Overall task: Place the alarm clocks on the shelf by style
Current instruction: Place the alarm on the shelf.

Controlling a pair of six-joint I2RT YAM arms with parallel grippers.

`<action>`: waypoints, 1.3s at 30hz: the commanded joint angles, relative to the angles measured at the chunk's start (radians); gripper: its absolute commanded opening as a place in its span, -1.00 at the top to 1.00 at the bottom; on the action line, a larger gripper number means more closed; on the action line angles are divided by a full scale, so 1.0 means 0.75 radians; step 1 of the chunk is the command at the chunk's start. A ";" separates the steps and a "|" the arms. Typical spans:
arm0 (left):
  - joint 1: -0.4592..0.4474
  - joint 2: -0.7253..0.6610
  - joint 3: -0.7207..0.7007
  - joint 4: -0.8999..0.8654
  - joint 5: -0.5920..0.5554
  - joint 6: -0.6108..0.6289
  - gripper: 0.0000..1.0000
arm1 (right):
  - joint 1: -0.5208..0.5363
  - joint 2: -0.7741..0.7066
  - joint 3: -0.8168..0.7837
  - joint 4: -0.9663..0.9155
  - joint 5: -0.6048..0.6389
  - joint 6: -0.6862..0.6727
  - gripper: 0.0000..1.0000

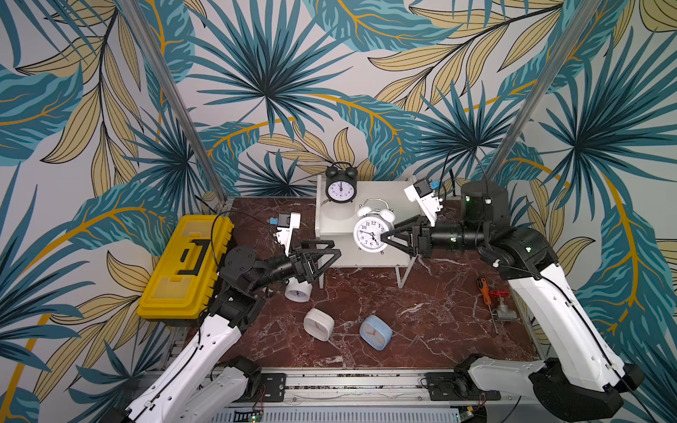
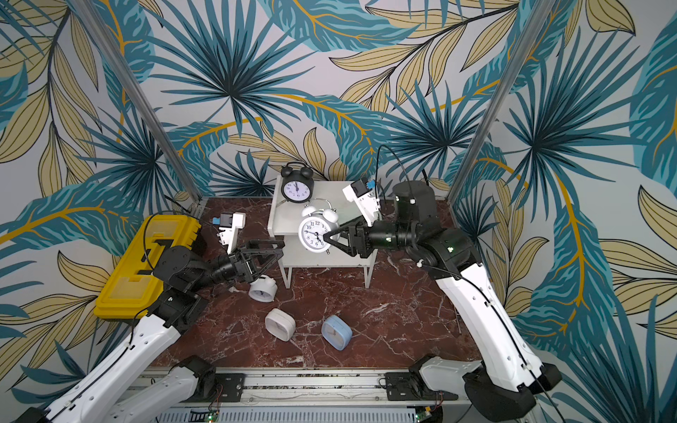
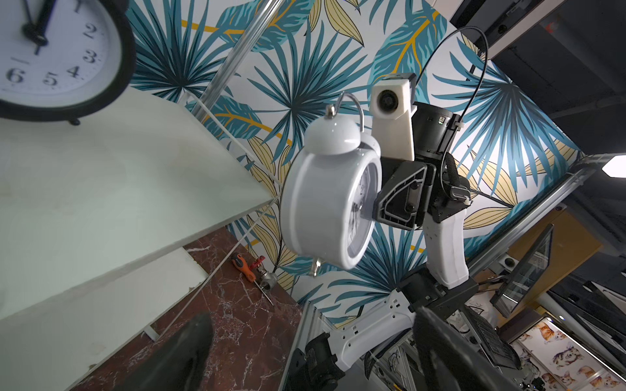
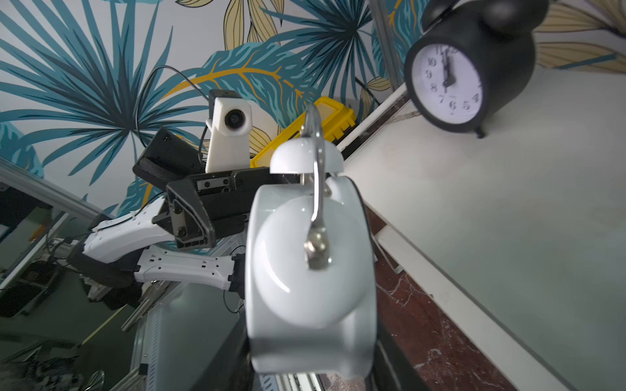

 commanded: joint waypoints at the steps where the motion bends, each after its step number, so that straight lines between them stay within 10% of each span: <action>1: 0.014 -0.030 0.020 -0.039 -0.035 0.024 -0.89 | -0.048 0.024 0.082 -0.024 0.168 -0.162 0.53; 23: 0.022 -0.138 -0.084 -0.089 -0.159 -0.011 -0.81 | -0.186 0.327 0.141 0.350 0.335 -0.417 0.55; 39: 0.022 -0.105 -0.107 -0.033 -0.159 -0.044 -0.80 | -0.186 0.300 0.018 0.346 0.329 -0.420 0.08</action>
